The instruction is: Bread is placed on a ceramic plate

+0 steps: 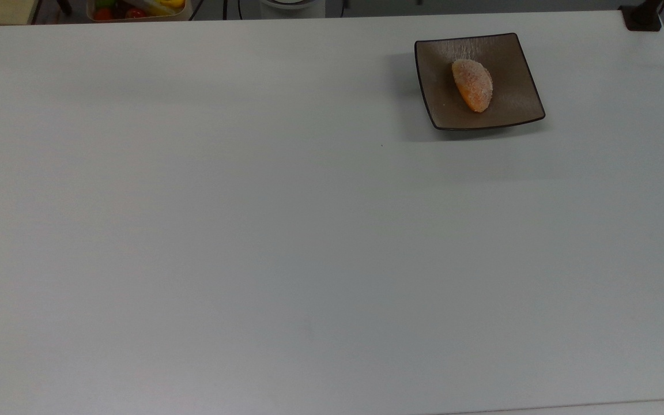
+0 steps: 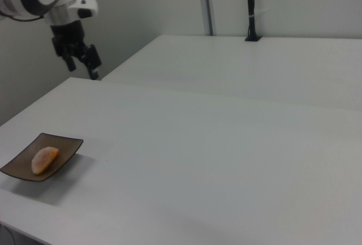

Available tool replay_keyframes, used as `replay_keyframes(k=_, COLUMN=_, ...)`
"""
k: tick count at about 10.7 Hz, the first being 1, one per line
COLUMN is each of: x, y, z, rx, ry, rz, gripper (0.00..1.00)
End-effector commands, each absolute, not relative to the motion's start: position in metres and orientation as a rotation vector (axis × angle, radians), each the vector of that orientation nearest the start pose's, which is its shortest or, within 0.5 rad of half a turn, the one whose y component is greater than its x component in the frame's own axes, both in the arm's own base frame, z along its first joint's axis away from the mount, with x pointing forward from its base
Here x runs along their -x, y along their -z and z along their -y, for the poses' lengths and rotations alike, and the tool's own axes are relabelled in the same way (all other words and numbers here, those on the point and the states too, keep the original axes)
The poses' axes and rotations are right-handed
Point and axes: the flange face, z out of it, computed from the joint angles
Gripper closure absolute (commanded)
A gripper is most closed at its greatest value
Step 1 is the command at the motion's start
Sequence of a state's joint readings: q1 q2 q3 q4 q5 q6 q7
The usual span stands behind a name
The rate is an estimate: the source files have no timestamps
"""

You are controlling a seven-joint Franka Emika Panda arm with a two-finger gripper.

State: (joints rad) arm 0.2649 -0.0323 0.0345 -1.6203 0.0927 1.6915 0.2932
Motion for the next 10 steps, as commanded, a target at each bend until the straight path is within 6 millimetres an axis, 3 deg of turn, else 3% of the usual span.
replay_keyframes(k=1, x=-0.537, y=-0.634, z=-0.108, rx=3.049, ry=0.081, rz=-0.17, gripper=0.0)
replay_keyframes(k=5, x=-0.555, y=-0.627, z=-0.072, rx=3.071, ry=0.243, rz=0.087, gripper=0.0)
replay_keyframes(k=10, x=-0.553, y=-0.623, z=-0.07, rx=3.078, ry=0.23, rz=0.153, gripper=0.0)
